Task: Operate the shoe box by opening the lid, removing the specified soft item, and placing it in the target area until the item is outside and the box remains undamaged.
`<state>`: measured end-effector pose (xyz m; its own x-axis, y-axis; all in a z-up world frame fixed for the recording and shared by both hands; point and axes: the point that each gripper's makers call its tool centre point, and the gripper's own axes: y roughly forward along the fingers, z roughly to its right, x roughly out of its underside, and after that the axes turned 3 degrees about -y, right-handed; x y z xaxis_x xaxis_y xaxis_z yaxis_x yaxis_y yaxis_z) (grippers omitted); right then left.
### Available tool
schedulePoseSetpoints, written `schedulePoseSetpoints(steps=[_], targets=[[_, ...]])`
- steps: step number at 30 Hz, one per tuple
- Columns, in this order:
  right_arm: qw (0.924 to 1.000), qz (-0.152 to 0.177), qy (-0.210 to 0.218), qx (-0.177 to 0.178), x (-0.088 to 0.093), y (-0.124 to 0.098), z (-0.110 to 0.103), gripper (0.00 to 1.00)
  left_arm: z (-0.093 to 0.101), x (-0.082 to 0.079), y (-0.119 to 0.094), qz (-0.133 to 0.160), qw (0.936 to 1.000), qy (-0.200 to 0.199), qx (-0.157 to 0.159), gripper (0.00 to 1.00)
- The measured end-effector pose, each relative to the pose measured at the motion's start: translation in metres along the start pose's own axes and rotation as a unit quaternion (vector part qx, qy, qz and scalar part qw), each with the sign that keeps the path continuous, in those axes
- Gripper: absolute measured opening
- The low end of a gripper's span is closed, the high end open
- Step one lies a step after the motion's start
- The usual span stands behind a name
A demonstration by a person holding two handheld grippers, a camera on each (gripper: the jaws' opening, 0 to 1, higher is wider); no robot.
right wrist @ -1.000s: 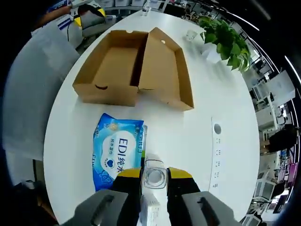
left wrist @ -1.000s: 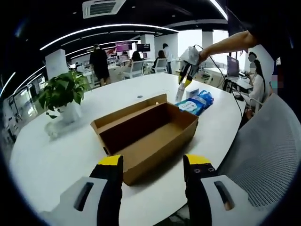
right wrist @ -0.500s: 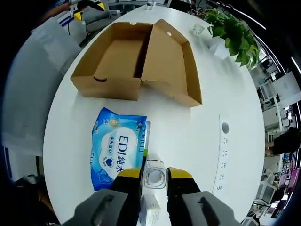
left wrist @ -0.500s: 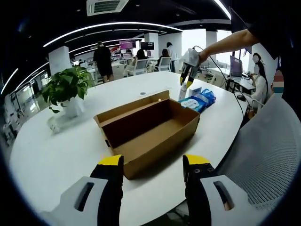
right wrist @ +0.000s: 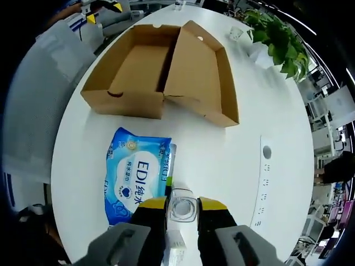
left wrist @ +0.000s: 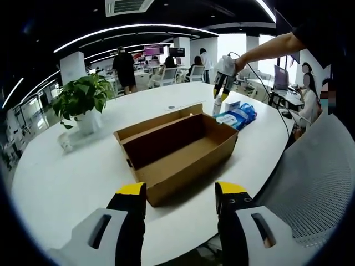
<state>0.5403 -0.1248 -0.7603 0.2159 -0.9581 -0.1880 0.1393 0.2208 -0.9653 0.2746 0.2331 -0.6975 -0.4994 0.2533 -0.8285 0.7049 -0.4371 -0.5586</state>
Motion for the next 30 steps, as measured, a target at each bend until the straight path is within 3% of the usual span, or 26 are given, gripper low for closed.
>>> schedulePoseSetpoints(steps=[17,30], targets=[[0.9999,0.008,0.003,0.013,-0.002,-0.004,0.004,0.19,-0.017,-0.001,0.013,-0.014,0.9996,-0.007,-0.025,0.46],[0.9994,0.019,0.019,0.021,-0.005,-0.008,0.009,0.25,-0.040,-0.005,0.030,-0.018,0.9961,-0.059,-0.064,0.37]])
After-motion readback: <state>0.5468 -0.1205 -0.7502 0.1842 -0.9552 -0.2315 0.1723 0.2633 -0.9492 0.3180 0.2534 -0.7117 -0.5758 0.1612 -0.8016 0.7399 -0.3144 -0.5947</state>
